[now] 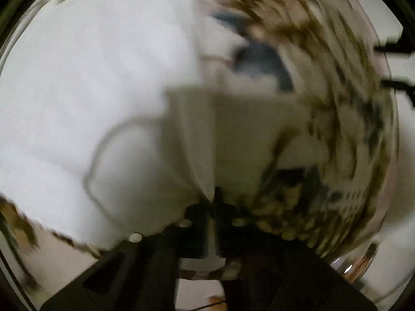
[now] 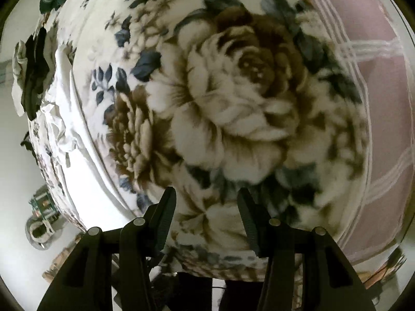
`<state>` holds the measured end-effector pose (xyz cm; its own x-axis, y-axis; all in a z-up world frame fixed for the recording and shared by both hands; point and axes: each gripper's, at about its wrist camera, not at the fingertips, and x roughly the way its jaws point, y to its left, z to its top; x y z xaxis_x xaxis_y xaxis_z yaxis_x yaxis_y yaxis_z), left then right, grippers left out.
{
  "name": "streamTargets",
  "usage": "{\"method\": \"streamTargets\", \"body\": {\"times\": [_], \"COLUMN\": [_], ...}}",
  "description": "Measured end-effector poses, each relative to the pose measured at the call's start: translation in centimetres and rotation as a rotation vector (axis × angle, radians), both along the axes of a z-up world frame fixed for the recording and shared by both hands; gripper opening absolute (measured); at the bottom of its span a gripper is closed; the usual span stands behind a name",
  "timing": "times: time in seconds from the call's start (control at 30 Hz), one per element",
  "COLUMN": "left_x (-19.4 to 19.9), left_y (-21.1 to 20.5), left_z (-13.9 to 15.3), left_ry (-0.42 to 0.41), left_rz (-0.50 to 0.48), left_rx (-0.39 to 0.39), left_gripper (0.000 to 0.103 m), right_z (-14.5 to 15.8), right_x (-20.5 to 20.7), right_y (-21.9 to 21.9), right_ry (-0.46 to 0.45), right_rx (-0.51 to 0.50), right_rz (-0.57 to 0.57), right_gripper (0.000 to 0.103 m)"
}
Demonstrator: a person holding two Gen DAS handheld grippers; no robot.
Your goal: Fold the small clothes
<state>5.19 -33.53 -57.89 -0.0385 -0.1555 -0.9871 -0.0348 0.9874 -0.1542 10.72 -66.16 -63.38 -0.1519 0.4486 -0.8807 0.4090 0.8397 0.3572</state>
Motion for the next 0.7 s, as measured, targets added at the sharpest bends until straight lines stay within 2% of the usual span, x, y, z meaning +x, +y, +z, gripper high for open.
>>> {"method": "streamTargets", "body": {"times": [0.13, 0.2, 0.4, 0.53, 0.67, 0.7], "left_x": [-0.7, -0.6, -0.8, -1.4, -1.1, -1.1], "left_y": [3.9, 5.4, 10.5, 12.5, 14.4, 14.9], "left_z": [3.9, 5.4, 9.8, 10.9, 11.5, 11.5], "left_ry": [-0.091, -0.108, -0.165, -0.175, -0.182, -0.186], "left_rz": [0.062, 0.080, 0.132, 0.163, 0.194, 0.204], "left_rx": [0.015, 0.019, 0.044, 0.055, 0.058, 0.056], "left_gripper": [0.001, 0.001, 0.001, 0.001, 0.001, 0.001], "right_z": [-0.5, -0.6, -1.0, -2.8, -5.0, -5.6], "right_x": [4.4, 7.1, 19.6, 27.8, 31.8, 32.4], "right_y": [2.2, 4.1, 12.4, 18.0, 21.9, 22.8], "right_ry": [-0.020, -0.042, -0.234, -0.277, -0.260, -0.249], "right_rx": [0.043, 0.071, 0.169, 0.275, 0.259, 0.257], "right_rz": [0.066, 0.100, 0.252, 0.279, 0.297, 0.298], "right_gripper": [0.052, 0.052, 0.051, 0.050, 0.049, 0.043]}}
